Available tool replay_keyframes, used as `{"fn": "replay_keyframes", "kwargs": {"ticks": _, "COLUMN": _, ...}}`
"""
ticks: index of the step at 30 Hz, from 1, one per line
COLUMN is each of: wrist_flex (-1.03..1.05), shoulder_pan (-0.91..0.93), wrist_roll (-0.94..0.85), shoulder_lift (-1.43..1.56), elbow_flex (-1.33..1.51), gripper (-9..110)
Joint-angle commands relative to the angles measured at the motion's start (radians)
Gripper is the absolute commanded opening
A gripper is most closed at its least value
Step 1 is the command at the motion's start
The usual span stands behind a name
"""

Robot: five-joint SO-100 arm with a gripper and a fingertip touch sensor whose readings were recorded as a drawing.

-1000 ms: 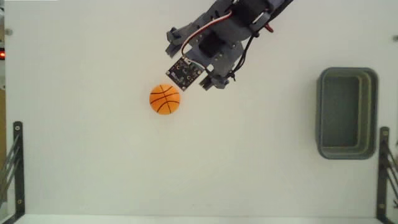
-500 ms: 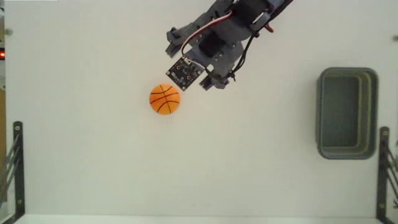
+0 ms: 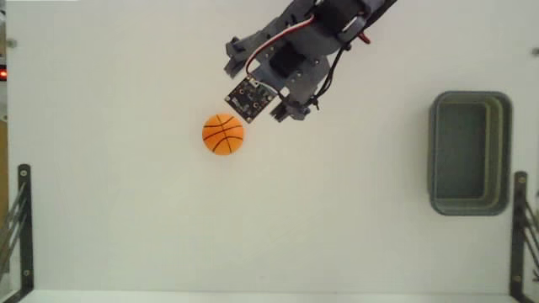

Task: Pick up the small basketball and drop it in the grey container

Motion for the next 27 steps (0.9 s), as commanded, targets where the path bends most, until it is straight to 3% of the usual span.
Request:
{"fn": "replay_keyframes", "kwargs": {"ticks": 1, "wrist_flex": 0.002, "shoulder_pan": 0.000, "wrist_roll": 0.005, "shoulder_lift": 0.034, "elbow_flex": 0.005, "gripper": 110}}
{"fn": "replay_keyframes", "kwargs": {"ticks": 27, "wrist_flex": 0.002, "shoulder_pan": -0.034, "wrist_roll": 0.005, "shoulder_lift": 0.034, "elbow_flex": 0.005, "gripper": 110}}
